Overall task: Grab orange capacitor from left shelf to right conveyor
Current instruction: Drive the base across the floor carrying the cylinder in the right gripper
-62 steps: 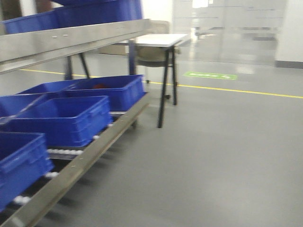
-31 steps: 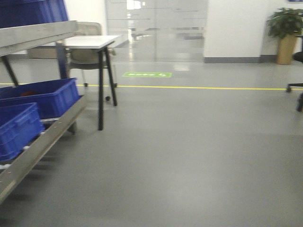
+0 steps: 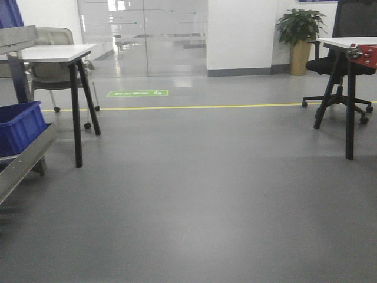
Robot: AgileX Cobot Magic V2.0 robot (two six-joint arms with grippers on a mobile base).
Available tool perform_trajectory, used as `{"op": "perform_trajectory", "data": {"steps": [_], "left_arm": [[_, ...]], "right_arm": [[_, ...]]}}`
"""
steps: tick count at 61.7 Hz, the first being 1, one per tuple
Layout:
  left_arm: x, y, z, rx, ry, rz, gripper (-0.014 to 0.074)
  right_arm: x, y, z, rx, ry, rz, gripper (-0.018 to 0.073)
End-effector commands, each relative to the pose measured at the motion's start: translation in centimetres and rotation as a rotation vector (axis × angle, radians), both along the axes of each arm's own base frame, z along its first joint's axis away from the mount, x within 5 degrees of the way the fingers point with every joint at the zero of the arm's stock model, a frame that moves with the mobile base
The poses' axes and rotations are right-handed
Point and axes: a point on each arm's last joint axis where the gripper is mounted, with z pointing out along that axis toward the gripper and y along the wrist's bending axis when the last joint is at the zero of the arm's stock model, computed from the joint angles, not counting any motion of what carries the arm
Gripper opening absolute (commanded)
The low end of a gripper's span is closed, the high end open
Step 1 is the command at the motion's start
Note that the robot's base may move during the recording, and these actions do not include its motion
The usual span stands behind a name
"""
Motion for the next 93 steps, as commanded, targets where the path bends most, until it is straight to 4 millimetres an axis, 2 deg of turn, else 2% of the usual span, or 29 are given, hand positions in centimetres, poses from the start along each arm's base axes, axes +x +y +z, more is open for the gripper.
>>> {"op": "perform_trajectory", "data": {"steps": [1,93], "left_arm": [[-0.15,0.07,1.02,-0.013,-0.105,0.006,-0.0127],[-0.15,0.07,1.02,-0.013,-0.105,0.006,-0.0127]], "right_arm": [[0.02,0.00,1.45,-0.004,-0.096,-0.001,0.0066],[0.02,0.00,1.45,-0.004,-0.096,-0.001,0.0066]]}}
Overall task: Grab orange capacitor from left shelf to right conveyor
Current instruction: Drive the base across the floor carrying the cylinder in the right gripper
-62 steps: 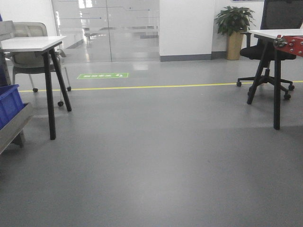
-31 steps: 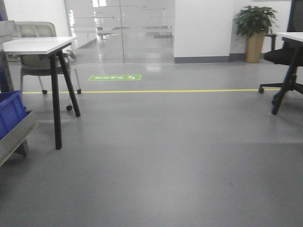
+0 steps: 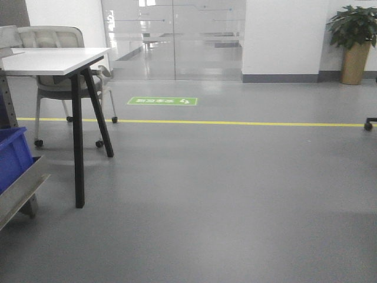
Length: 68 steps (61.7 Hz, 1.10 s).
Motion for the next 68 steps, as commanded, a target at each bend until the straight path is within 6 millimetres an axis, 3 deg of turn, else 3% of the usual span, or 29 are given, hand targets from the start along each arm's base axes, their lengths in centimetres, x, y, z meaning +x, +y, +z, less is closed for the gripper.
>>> {"op": "perform_trajectory", "data": {"steps": [1,68], "left_arm": [[-0.15,0.07,1.02,-0.013,-0.105,0.006,-0.0127],[-0.15,0.07,1.02,-0.013,-0.105,0.006,-0.0127]], "right_arm": [[0.04,0.00,1.45,-0.007,-0.095,-0.001,0.0066],[0.04,0.00,1.45,-0.007,-0.095,-0.001,0.0066]]}}
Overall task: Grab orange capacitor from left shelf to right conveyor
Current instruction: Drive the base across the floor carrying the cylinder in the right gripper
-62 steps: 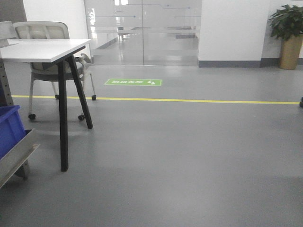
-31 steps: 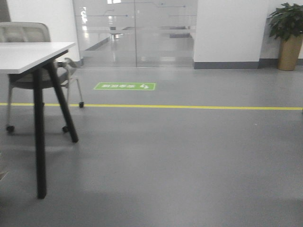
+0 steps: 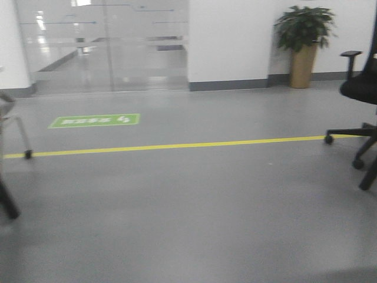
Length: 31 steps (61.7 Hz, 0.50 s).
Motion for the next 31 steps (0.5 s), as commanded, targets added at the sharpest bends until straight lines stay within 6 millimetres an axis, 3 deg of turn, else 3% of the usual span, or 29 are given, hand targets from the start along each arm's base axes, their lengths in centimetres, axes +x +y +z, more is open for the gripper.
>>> {"op": "perform_trajectory", "data": {"steps": [1,31], "left_arm": [[-0.15,0.07,1.02,-0.013,-0.105,0.006,-0.0127],[-0.15,0.07,1.02,-0.013,-0.105,0.006,-0.0127]], "right_arm": [[0.04,0.00,1.45,-0.007,-0.095,-0.001,0.0066],[0.04,0.00,1.46,-0.006,-0.096,-0.001,0.0066]]}}
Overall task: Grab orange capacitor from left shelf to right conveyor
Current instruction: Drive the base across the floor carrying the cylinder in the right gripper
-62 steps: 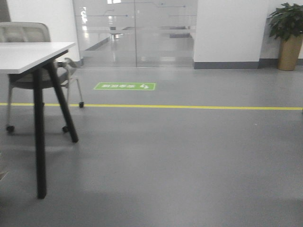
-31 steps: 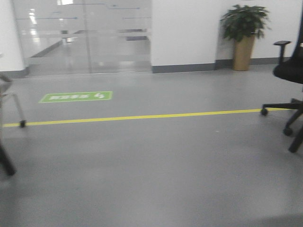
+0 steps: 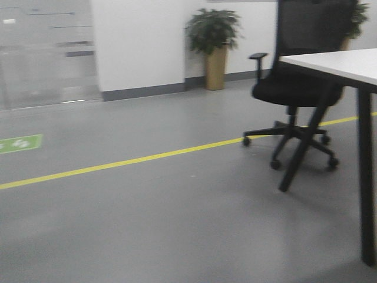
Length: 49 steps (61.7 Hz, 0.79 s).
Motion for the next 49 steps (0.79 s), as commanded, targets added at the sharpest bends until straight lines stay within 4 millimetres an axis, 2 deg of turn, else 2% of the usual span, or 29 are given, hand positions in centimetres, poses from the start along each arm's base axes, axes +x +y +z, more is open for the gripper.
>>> {"op": "perform_trajectory", "data": {"steps": [1,49], "left_arm": [[-0.15,0.07,1.02,-0.013,-0.105,0.006,-0.0127],[-0.15,0.06,1.03,-0.014,-0.105,0.004,-0.0127]], "right_arm": [[0.04,0.00,1.46,-0.006,-0.096,-0.001,0.0066],[0.04,0.00,1.46,-0.006,-0.096,-0.001,0.0066]]}}
